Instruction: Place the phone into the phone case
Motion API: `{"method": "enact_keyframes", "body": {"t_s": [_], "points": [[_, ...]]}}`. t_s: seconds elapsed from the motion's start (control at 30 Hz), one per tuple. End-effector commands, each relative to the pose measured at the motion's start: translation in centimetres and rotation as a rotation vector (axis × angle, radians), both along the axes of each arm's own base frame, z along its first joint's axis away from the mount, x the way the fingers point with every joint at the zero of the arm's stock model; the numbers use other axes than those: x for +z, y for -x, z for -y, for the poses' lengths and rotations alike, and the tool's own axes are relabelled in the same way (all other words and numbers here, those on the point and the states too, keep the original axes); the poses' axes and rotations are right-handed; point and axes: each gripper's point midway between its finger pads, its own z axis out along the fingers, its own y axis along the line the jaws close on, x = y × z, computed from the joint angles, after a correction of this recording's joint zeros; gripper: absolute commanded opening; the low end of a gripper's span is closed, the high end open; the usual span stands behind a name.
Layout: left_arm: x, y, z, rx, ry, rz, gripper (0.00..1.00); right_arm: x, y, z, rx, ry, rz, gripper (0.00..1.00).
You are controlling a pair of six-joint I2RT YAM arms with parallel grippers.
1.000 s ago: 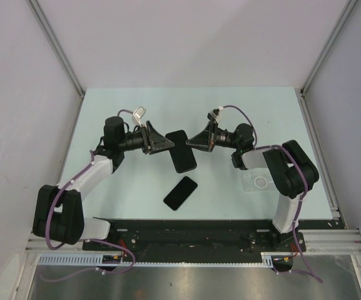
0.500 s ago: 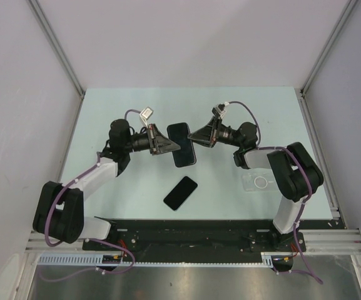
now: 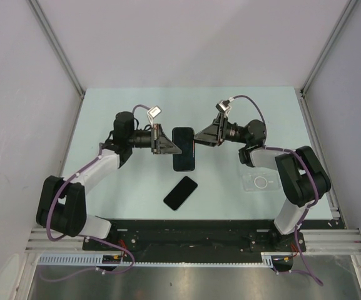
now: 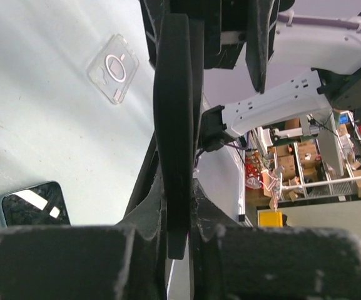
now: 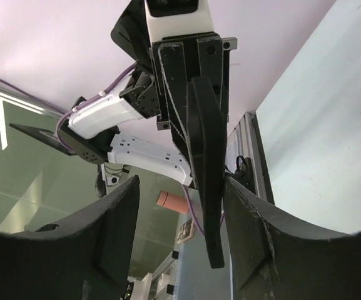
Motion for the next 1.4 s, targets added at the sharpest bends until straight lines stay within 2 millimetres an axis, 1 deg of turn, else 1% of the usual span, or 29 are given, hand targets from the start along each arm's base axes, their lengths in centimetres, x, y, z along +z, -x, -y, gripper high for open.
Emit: {"method": "enact_keyframes", "body": {"t_s": [0.0, 0.03, 0.07, 0.1, 0.13, 0.33, 0.43, 0.63, 0.7, 0.8, 0.83, 0.9, 0.93, 0.97, 1.0, 1.03, 1.07, 1.1, 1.13, 1.17, 1.2, 1.23, 1.27, 1.33, 1.37], "points": [[0.9, 1.6, 0.4, -0.129, 0.009, 0.037, 0.0, 2.1, 1.6, 1.5, 0.048, -0.053, 0.202, 0.58], [0.6, 1.6, 0.4, -0.134, -0.001, 0.049, 0.0, 2.1, 1.5, 1.6, 0.046, -0.051, 0.202, 0.57], [0.7, 1.6, 0.6, -0.139, -0.008, 0.057, 0.0, 2.2, 1.5, 1.7, 0.043, -0.051, 0.212, 0.56], [-0.3, 1.8, 0.5, -0.141, -0.039, -0.007, 0.0, 2.3, 1.6, 1.8, 0.048, -0.048, 0.217, 0.56], [-0.5, 1.8, 0.6, -0.149, -0.049, 0.016, 0.0, 2.3, 1.7, 1.8, 0.048, -0.048, 0.222, 0.55], [-0.8, 2.0, 1.2, -0.174, -0.055, -0.001, 0.0, 1.4, 1.9, 1.3, 0.08, -0.035, 0.205, 0.53], [-1.3, 2.2, 1.1, -0.179, -0.066, -0.009, 0.0, 1.7, 1.9, 1.2, 0.07, -0.05, 0.207, 0.51], [-2.2, 2.6, 1.0, -0.192, -0.078, -0.038, 0.0, 1.9, 1.0, 1.4, 0.037, -0.064, 0.198, 0.49], [-2.6, 2.5, 1.1, -0.196, -0.082, -0.058, 0.0, 1.9, 1.1, 1.2, 0.044, -0.063, 0.203, 0.46], [-3.1, 2.5, 1.4, -0.2, -0.087, -0.076, 0.0, 1.7, 1.0, 1.3, 0.043, -0.062, 0.196, 0.34], [-3.2, 2.4, 1.4, -0.197, -0.093, -0.083, 0.0, 1.7, 1.0, 1.2, 0.044, -0.063, 0.192, 0.23], [-3.8, 2.3, 1.4, -0.186, -0.112, -0.105, 0.0, 2.0, 1.0, 1.3, 0.04, -0.067, 0.205, 0.09], [-4.1, 2.1, 1.4, -0.176, -0.129, -0.1, 0.0, 2.0, 1.2, 1.2, 0.042, -0.065, 0.211, 0.0], [-4.7, 1.1, 1.3, -0.122, -0.179, -0.087, 0.0, 1.8, 1.0, 1.1, 0.036, -0.056, 0.239, 0.0], [-5.5, 1.2, 0.9, -0.1, -0.229, -0.127, 0.0, 0.9, 0.8, 0.8, 0.042, -0.025, 0.215, 0.0], [-6.0, 1.0, 0.7, -0.092, -0.26, -0.115, 0.0, 0.7, 0.7, 0.8, 0.036, -0.004, 0.226, 0.0], [-5.7, 1.0, 0.7, -0.094, -0.262, -0.113, 0.0, -0.1, 0.0, 0.6, 0.002, 0.025, 0.3, 0.0], [-5.6, 1.2, 0.8, -0.104, -0.255, -0.119, 0.0, -1.7, -0.8, 0.6, -0.015, 0.085, 0.214, 0.0], [-5.4, 1.2, 0.8, -0.108, -0.246, -0.114, 0.0, -1.4, -0.9, 0.7, -0.035, 0.1, 0.235, 0.01], [-5.1, 1.5, 0.9, -0.116, -0.236, -0.111, 0.0, -1.8, -1.4, 0.7, -0.068, 0.123, 0.291, 0.07], [-5.0, 1.5, 0.9, -0.12, -0.233, -0.105, 0.0, -2.5, -1.4, 0.6, -0.07, 0.156, 0.249, 0.16], [-4.8, 1.6, 1.0, -0.126, -0.228, -0.091, 0.0, -2.3, -1.5, 0.7, -0.079, 0.167, 0.267, 0.33], [-4.7, 1.9, 1.1, -0.138, -0.223, -0.09, 0.0, -1.7, -1.2, 0.7, -0.081, 0.169, 0.282, 0.39], [-4.3, 2.4, 1.3, -0.166, -0.206, -0.084, 0.0, -0.7, -0.7, 0.6, -0.067, 0.154, 0.296, 0.45], [-4.3, 2.7, 1.4, -0.178, -0.201, -0.084, 0.0, -0.4, -0.6, 0.6, -0.063, 0.147, 0.301, 0.45]]}}
